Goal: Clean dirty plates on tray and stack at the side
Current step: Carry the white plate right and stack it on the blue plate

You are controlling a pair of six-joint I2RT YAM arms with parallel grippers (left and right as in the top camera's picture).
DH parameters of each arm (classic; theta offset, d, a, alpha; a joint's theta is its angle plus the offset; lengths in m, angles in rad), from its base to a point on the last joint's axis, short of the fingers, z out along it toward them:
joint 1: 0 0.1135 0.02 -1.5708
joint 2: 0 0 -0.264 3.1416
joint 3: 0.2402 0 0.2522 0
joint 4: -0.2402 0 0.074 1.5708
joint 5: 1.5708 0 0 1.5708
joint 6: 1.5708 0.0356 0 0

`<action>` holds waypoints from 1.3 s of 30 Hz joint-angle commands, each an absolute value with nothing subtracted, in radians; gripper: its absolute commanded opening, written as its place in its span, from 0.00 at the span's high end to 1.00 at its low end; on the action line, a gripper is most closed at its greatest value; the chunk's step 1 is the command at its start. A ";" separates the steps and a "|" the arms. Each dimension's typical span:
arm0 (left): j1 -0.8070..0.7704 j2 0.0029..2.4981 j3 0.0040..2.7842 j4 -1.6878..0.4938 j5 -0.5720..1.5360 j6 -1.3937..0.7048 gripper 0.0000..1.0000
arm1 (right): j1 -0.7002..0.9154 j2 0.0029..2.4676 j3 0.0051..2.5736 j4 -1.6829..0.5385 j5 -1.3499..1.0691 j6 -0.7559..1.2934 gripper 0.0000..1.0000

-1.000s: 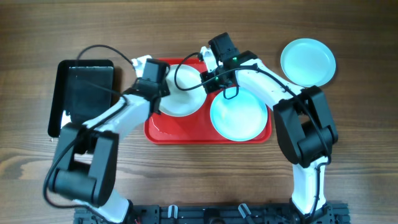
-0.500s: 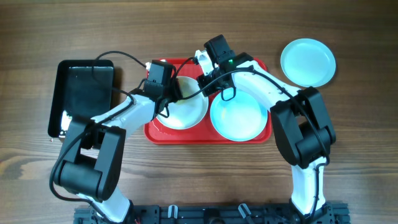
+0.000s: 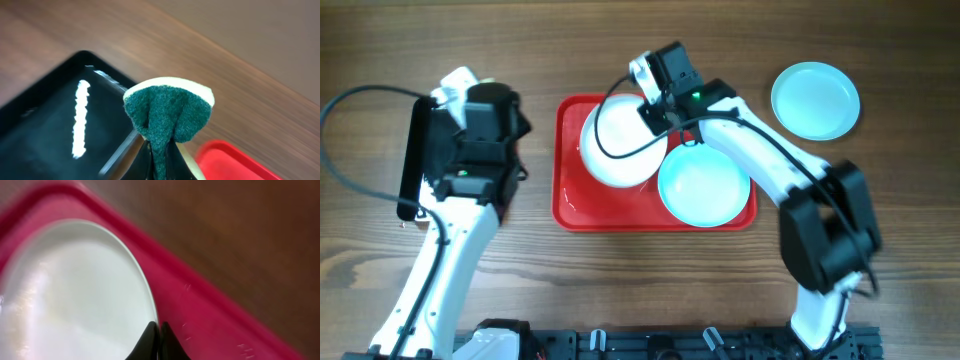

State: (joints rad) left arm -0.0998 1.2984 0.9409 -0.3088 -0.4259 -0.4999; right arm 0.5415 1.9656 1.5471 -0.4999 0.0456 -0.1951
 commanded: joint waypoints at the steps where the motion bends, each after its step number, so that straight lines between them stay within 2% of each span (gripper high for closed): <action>1: 0.003 1.296 0.936 -0.377 -0.386 -0.506 0.96 | 0.640 1.816 1.579 -0.415 0.377 -0.419 0.96; 4: 0.046 1.296 0.935 -0.387 -0.382 -0.506 0.96 | 0.752 1.787 1.579 -0.309 0.581 -0.695 0.96; 6: 0.050 1.296 0.935 -0.391 -0.382 -0.506 0.96 | 0.818 1.788 1.579 -0.299 0.606 -0.778 0.96; 7: 0.050 1.296 0.935 -0.400 -0.382 -0.506 0.96 | 0.821 1.788 1.579 -0.299 0.606 -0.734 0.96; 9: 0.050 1.296 0.935 -0.424 -0.382 -0.506 0.96 | 0.759 1.790 1.579 -0.331 0.577 -0.464 0.87; 10: 0.050 1.296 0.935 -0.431 -0.382 -0.506 0.96 | 0.628 1.794 1.578 -0.421 0.393 -0.230 0.36; 11: 0.050 1.296 0.935 -0.431 -0.382 -0.506 0.96 | 0.473 1.811 1.578 -0.492 0.207 -0.040 0.18; 13: 0.050 1.296 0.935 -0.431 -0.366 -0.506 0.96 | 0.303 1.870 1.574 -0.546 -0.022 0.061 0.18; 15: 0.050 1.296 0.935 -0.431 -0.340 -0.506 0.96 | 0.194 1.965 1.558 -0.556 -0.172 0.064 0.18; 17: 0.050 1.296 0.935 -0.430 -0.340 -0.506 0.96 | 0.159 2.051 1.557 -0.549 -0.186 0.082 0.18; 20: 0.050 1.296 0.935 -0.424 -0.340 -0.506 0.96 | 0.167 2.142 1.557 -0.520 -0.228 0.078 0.20; 22: 0.050 1.296 0.935 -0.424 -0.340 -0.506 0.96 | 0.181 2.164 1.557 -0.521 -0.254 0.080 0.30; 25: 0.050 1.296 0.935 -0.424 -0.340 -0.506 0.96 | 0.210 2.166 1.557 -0.513 -0.268 0.078 0.32; 30: 0.050 1.296 0.935 -0.424 -0.340 -0.506 0.96 | 0.239 2.203 1.555 -0.506 -0.234 0.083 0.39; 31: 0.050 1.296 0.935 -0.424 -0.340 -0.506 0.96 | 0.238 2.214 1.555 -0.506 -0.234 0.089 0.43; 32: 0.050 1.296 0.935 -0.424 -0.340 -0.506 0.96 | 0.241 2.216 1.555 -0.506 -0.234 0.089 0.52; 33: 0.050 1.296 0.935 -0.424 -0.340 -0.506 0.96 | 0.248 2.214 1.556 -0.499 -0.233 0.089 0.75; 34: 0.050 1.296 0.935 -0.424 -0.340 -0.506 0.96 | 0.249 2.210 1.558 -0.499 -0.233 0.089 0.94; 36: 0.050 1.296 0.935 -0.424 -0.340 -0.506 0.96 | 0.252 2.156 1.559 -0.506 -0.202 0.108 0.96; 37: 0.050 1.296 0.935 -0.424 -0.340 -0.506 0.96 | 0.269 2.075 1.559 -0.511 -0.168 0.049 0.96; 39: 0.050 1.296 0.935 -0.424 -0.340 -0.506 0.96 | 0.378 1.937 1.559 -0.521 0.084 -0.107 0.96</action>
State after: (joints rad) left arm 0.0425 1.2984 0.9394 -0.4274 -0.3447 -0.4999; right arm 0.2829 2.0838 1.5581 -0.5243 -0.1341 0.0456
